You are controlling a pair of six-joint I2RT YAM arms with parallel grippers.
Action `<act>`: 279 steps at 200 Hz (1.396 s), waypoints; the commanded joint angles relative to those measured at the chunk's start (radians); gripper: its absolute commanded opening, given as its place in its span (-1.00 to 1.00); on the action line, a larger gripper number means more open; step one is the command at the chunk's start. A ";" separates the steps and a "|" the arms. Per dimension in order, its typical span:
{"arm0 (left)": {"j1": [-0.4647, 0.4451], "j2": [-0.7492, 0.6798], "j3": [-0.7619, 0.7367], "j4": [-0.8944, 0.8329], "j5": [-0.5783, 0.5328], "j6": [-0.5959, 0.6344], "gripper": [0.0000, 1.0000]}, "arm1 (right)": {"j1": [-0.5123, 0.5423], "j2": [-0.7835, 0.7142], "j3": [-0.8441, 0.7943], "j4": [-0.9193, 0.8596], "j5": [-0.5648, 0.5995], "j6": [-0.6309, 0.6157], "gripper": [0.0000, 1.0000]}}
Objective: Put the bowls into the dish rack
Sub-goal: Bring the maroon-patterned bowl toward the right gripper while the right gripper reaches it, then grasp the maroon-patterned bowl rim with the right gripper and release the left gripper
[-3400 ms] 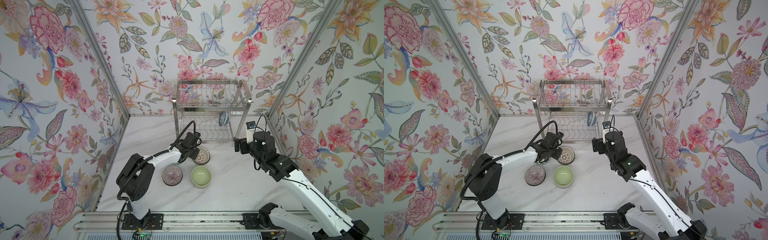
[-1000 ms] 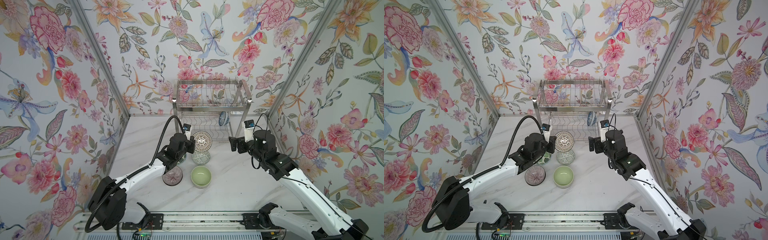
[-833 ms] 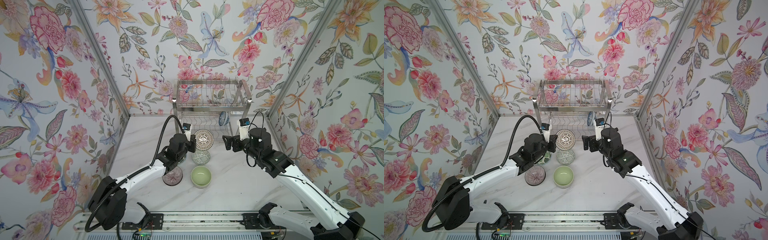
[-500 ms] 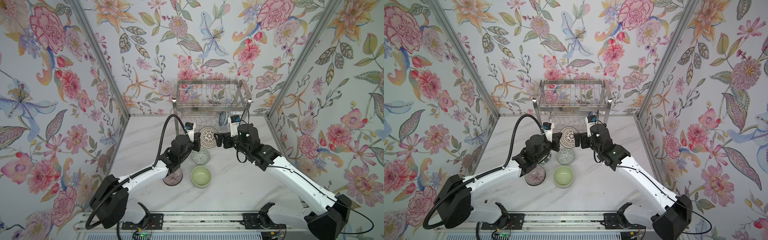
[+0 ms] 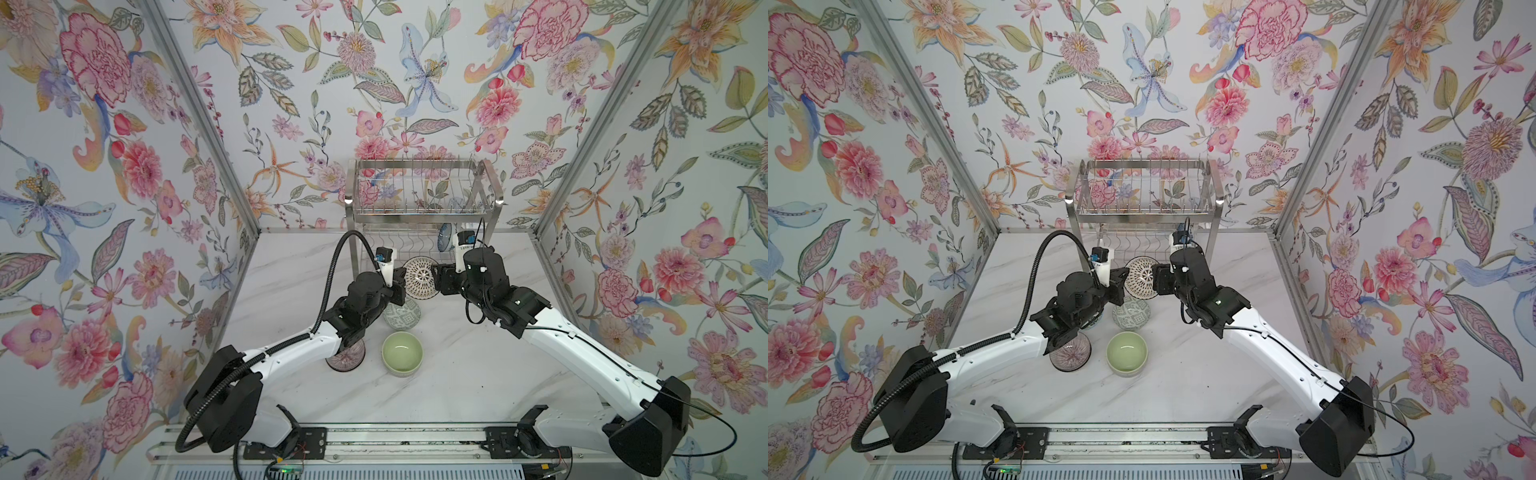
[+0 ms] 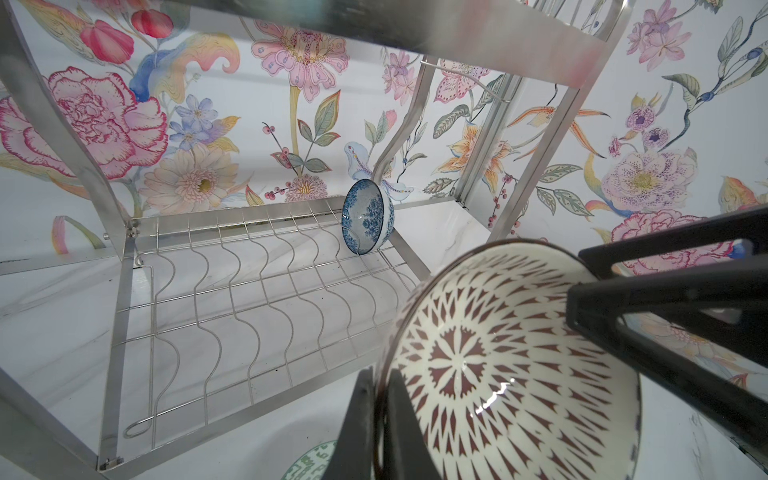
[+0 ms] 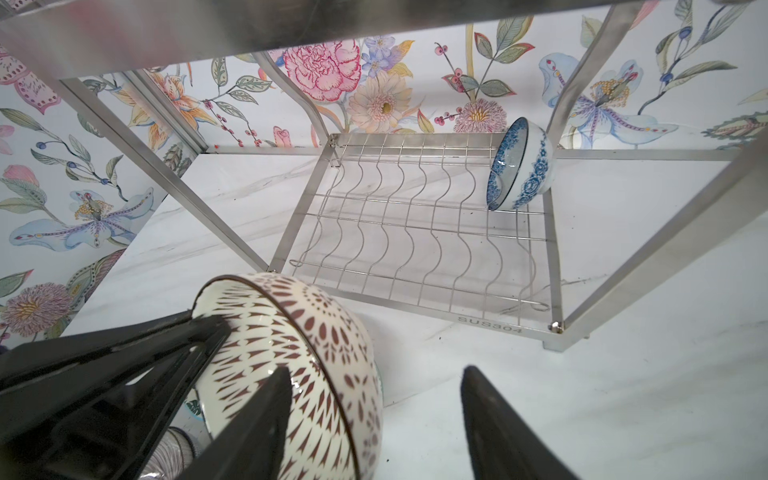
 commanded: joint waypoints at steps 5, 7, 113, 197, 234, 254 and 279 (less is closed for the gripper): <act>-0.010 -0.007 0.047 0.079 -0.026 -0.007 -1.00 | 0.006 0.016 0.017 -0.004 -0.001 0.011 0.14; -0.010 -0.007 0.047 0.078 -0.027 -0.006 -1.00 | 0.007 0.016 0.016 -0.004 -0.002 0.012 0.14; -0.009 0.015 0.085 0.074 -0.025 0.003 -1.00 | 0.022 0.021 -0.015 -0.004 -0.015 0.030 -0.40; -0.010 0.008 0.082 0.074 -0.003 -0.007 -1.00 | 0.020 0.062 -0.004 -0.001 -0.001 0.034 -0.77; -0.010 0.008 0.078 0.082 0.008 -0.013 -1.00 | 0.021 0.073 -0.008 0.007 -0.001 0.043 -0.89; -0.010 0.005 0.072 0.086 0.009 -0.014 -1.00 | 0.024 0.073 -0.007 0.010 -0.001 0.045 -1.00; -0.010 0.003 0.069 0.084 0.019 -0.018 -1.00 | 0.026 0.066 -0.009 0.009 0.008 0.043 -1.00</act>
